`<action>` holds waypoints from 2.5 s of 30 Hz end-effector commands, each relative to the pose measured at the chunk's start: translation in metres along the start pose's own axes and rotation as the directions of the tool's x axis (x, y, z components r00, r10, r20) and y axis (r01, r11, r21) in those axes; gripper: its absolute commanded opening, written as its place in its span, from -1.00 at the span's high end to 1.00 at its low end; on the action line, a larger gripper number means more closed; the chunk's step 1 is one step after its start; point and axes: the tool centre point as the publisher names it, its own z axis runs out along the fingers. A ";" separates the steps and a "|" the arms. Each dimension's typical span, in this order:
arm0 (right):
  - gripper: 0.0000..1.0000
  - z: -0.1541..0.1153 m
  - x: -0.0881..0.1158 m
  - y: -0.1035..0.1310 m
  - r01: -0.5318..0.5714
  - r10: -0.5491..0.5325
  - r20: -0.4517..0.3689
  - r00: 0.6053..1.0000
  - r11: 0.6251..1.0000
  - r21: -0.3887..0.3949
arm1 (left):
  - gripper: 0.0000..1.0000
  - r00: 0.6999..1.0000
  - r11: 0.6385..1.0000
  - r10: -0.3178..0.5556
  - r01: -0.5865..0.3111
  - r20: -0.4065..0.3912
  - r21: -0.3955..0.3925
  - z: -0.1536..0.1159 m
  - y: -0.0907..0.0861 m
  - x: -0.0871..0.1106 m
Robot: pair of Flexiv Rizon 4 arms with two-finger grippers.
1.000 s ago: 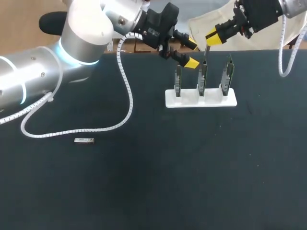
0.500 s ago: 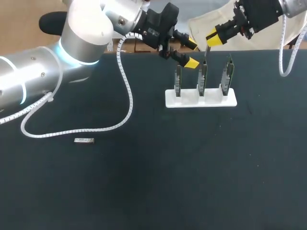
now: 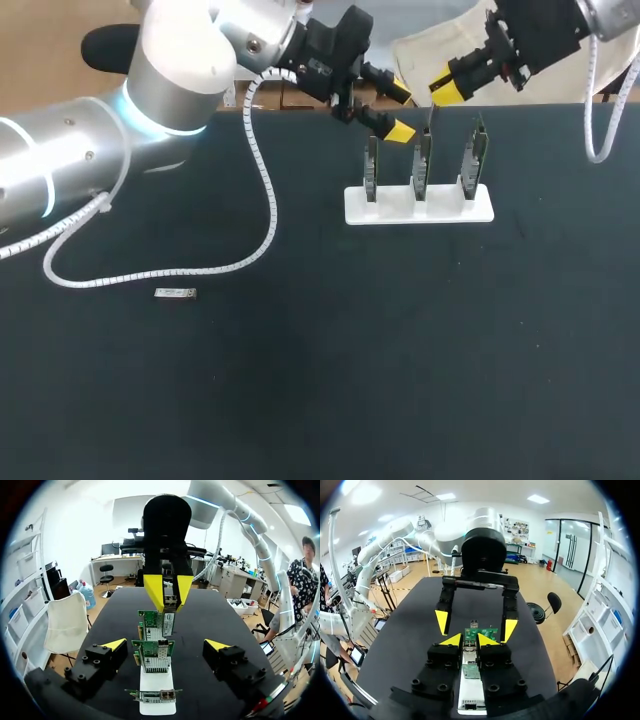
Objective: Pick up the optical module with the left hand, and insert it into the network port with the right hand.
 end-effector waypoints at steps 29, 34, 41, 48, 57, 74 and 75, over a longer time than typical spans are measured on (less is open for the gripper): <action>1.00 0.013 0.005 -0.001 0.034 -0.032 -0.056 0.998 0.999 0.036 | -1.00 1.000 1.000 0.001 -0.001 0.001 -0.001 0.000 0.000 0.000; 1.00 0.014 0.005 -0.003 0.038 -0.036 -0.060 0.998 0.998 0.045 | -1.00 1.000 1.000 0.001 -0.001 0.001 -0.001 0.000 0.000 0.000; 1.00 0.013 0.005 -0.005 0.046 -0.042 -0.061 0.997 0.997 0.055 | -1.00 1.000 1.000 0.001 -0.001 0.001 -0.001 0.000 0.000 0.000; 1.00 0.010 0.002 -0.004 0.054 -0.051 -0.053 0.997 0.997 0.063 | -1.00 1.000 1.000 0.001 -0.001 0.001 -0.001 0.000 0.000 0.000; 1.00 0.008 0.005 -0.002 0.046 -0.044 -0.044 0.998 0.997 0.067 | -1.00 1.000 1.000 0.001 -0.001 0.001 -0.001 0.000 0.000 0.000; 1.00 0.012 0.006 -0.003 0.074 -0.070 -0.061 0.996 0.994 0.076 | -1.00 1.000 1.000 0.001 -0.001 0.001 -0.001 0.000 0.000 0.000; 1.00 0.012 0.006 -0.003 0.074 -0.069 -0.062 0.996 0.994 0.076 | -1.00 1.000 1.000 0.001 -0.001 0.001 -0.001 0.000 0.000 0.000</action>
